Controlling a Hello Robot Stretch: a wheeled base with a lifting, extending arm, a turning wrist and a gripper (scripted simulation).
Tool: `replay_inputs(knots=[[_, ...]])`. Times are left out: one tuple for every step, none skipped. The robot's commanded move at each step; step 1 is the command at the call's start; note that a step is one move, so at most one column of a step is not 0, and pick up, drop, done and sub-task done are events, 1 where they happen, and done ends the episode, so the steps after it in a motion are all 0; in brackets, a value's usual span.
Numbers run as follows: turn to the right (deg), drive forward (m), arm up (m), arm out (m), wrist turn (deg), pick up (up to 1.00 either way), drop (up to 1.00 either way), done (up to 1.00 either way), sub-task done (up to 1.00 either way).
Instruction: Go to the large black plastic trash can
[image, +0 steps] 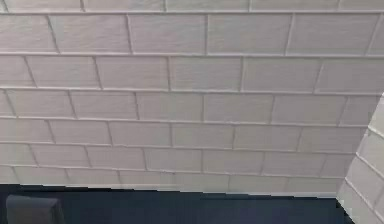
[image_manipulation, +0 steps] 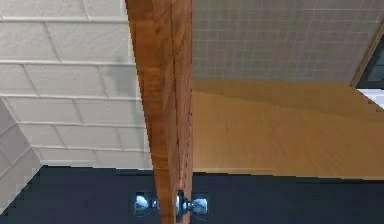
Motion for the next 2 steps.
replay_inputs(knots=[[0.0,0.30,0.00,0.00,0.0,0.00,0.00,0.00,0.00],[-12.0,0.00,0.00,0.00,0.0,0.00,0.00,0.00,0.00]])
